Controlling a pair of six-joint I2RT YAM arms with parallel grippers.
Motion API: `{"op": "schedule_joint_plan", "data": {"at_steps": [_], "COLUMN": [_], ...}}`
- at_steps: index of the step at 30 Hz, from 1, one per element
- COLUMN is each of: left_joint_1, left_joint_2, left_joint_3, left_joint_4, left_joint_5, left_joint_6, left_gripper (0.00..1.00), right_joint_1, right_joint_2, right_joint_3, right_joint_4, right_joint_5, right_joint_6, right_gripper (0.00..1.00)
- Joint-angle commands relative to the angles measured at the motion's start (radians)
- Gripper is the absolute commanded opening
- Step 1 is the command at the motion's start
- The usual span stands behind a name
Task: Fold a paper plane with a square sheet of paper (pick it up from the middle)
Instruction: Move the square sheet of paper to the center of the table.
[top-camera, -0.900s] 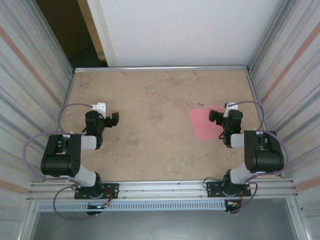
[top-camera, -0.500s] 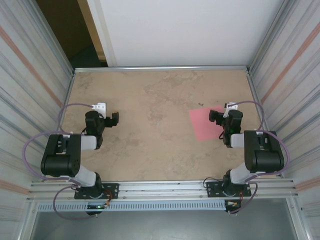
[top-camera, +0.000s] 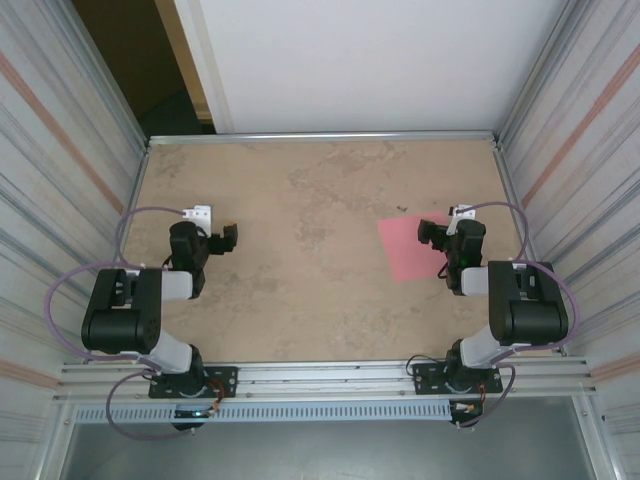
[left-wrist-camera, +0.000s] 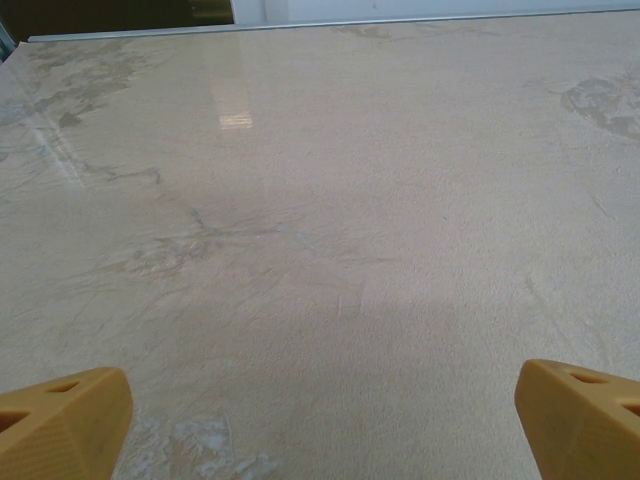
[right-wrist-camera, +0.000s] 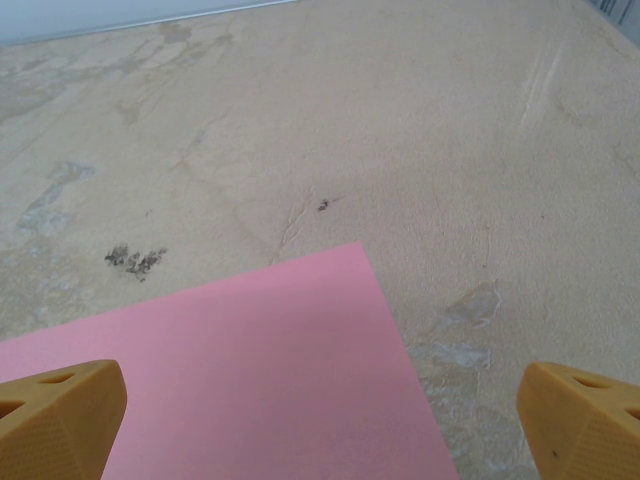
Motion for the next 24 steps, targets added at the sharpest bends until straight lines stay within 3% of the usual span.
{"op": "schedule_joint_plan", "data": {"at_steps": [1,4,7,11,15,21,24], "left_joint_1": [0.0,-0.009,-0.02,-0.036,-0.037,-0.036,-0.048], "left_joint_2": [-0.015,-0.119,-0.21,-0.308,-0.338,-0.248,-0.17], "left_joint_3": [0.001,0.012,0.032,0.161,0.266,0.343,0.399], "left_joint_4": [0.022,-0.093,-0.199,-0.512,-0.673,-0.625,-0.622], "left_joint_5": [-0.021,-0.086,-0.17,-0.227,-0.087,0.259,0.357], "left_joint_6": [0.002,-0.014,-0.035,-0.188,-0.425,-0.623,-0.684], "left_gripper": [0.99,0.99,0.99,0.99,0.99,0.99,0.99], "right_joint_1": [-0.006,0.013,0.045,0.09,0.124,0.102,0.058], "right_joint_2": [-0.008,-0.09,-0.137,-0.152,-0.081,0.084,0.14], "right_joint_3": [0.028,0.142,0.226,0.385,0.576,0.775,0.798], "right_joint_4": [-0.015,-0.278,-0.426,-0.676,-0.944,-1.155,-1.181], "right_joint_5": [0.007,0.029,0.063,0.105,0.043,-0.137,-0.254], "right_joint_6": [-0.026,-0.041,-0.046,0.103,0.251,0.418,0.508], "right_gripper": [0.99,0.99,0.99,0.99,0.99,0.99,0.99]}}
